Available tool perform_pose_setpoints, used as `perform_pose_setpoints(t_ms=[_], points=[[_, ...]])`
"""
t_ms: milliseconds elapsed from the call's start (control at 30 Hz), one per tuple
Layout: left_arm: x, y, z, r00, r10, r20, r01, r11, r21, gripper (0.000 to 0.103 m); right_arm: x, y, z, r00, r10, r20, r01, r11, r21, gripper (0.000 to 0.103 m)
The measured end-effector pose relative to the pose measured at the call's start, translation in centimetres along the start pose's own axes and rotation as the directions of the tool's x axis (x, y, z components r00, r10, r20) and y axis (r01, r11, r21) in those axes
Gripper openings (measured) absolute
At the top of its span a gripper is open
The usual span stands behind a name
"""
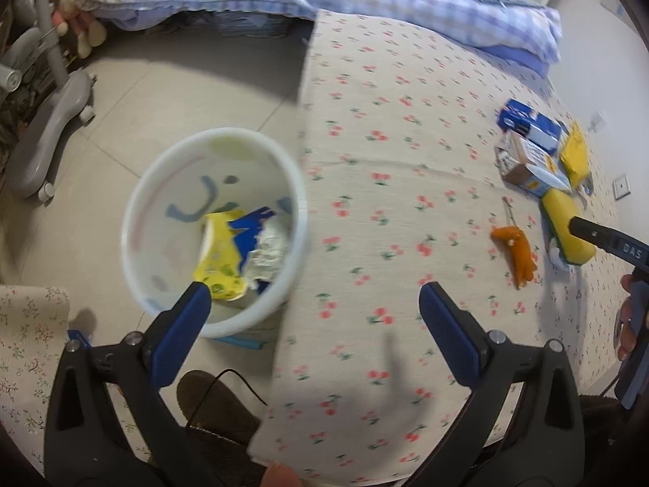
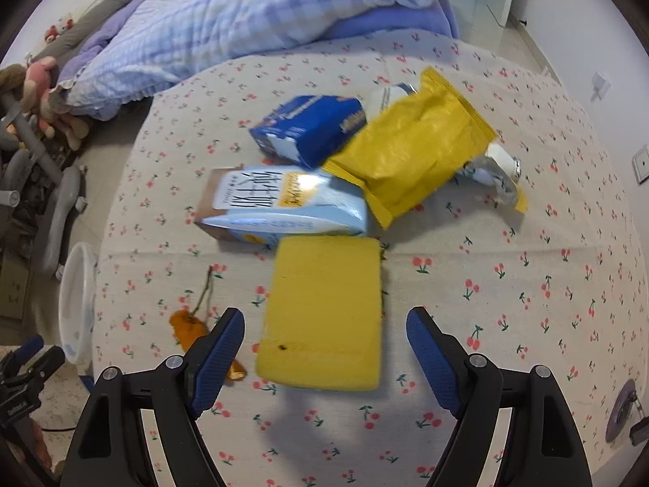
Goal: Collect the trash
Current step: 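Grasp the yellow sponge with the right tool, then grasp the orange peel with the left tool and drop it into the bin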
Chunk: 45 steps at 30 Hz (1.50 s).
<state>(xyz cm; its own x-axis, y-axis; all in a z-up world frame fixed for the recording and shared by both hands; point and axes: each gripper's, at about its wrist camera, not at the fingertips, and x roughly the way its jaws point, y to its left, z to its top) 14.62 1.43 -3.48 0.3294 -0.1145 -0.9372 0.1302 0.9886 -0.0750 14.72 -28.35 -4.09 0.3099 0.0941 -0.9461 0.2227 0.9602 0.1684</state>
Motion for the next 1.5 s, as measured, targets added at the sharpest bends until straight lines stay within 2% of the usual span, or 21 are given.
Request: perform_pose_setpoints(t_ms=[167,200,233,267,400,500,667,733,833,900,1067,1167,1333,1500], points=[[0.7,-3.0,0.2,1.0,-0.014,-0.02,0.015,0.999,0.037,0.102,0.9,-0.7,0.1,1.0,0.02,-0.023,-0.019,1.0,0.013,0.083],[0.9,-3.4,0.3,1.0,-0.017,-0.024,0.018,0.999,0.044,0.102,1.0,-0.9,0.1,0.999,0.025,-0.025,-0.024,1.0,0.016,0.08],[1.0,-4.0,0.3,0.999,-0.019,-0.029,0.021,0.998,0.052,0.102,0.9,-0.9,0.1,0.999,0.034,-0.025,-0.034,0.999,0.019,0.062],[1.2,-4.5,0.3,0.999,-0.021,-0.034,0.023,0.998,0.058,0.102,0.8,-0.7,0.1,0.999,0.047,-0.025,-0.047,0.999,0.019,0.052],[1.7,-6.4,0.4,0.997,-0.038,-0.062,0.043,0.996,0.074,0.102,-0.5,-0.3,0.0,0.998,0.06,0.004,-0.06,0.998,0.0,0.05],[1.7,-7.5,0.4,0.993,-0.087,-0.075,0.09,0.995,0.046,0.102,-2.1,-0.5,-0.4,0.997,0.067,0.043,-0.066,0.998,-0.023,0.05],[1.9,-9.9,0.4,0.986,-0.147,-0.075,0.149,0.988,0.029,0.102,-3.9,-2.2,-0.9,0.993,0.08,0.082,-0.078,0.997,-0.018,0.05],[1.9,-10.7,0.4,0.983,-0.172,-0.064,0.173,0.985,0.012,0.099,-4.4,-3.5,-1.2,0.993,0.075,0.094,-0.074,0.997,-0.006,0.05],[2.2,-12.2,0.3,0.978,-0.201,-0.06,0.202,0.979,0.011,0.091,-4.7,-6.0,-1.9,0.993,0.056,0.101,-0.058,0.998,0.018,0.05],[2.6,-13.3,0.3,0.975,-0.212,-0.06,0.213,0.977,0.016,0.08,-4.7,-7.6,-2.3,0.994,0.038,0.101,-0.041,0.999,0.035,0.05],[3.9,-15.4,0.2,0.966,-0.249,-0.064,0.249,0.968,-0.009,0.066,-4.4,-11.3,-3.3,0.996,0.025,0.082,-0.033,0.995,0.09,0.05],[5.0,-16.2,0.2,0.964,-0.256,-0.075,0.253,0.967,-0.036,0.052,-4.5,-12.9,-3.7,0.996,0.026,0.08,-0.035,0.993,0.109,0.05],[5.2,-16.7,0.3,0.974,-0.223,-0.04,0.221,0.974,-0.042,0.046,-4.5,-14.2,-4.2,0.997,0.029,0.078,-0.038,0.992,0.118,0.051],[5.4,-16.7,0.7,0.981,-0.19,-0.023,0.189,0.981,-0.034,0.022,-4.5,-14.7,-4.2,0.997,0.026,0.075,-0.035,0.993,0.116,0.051]])
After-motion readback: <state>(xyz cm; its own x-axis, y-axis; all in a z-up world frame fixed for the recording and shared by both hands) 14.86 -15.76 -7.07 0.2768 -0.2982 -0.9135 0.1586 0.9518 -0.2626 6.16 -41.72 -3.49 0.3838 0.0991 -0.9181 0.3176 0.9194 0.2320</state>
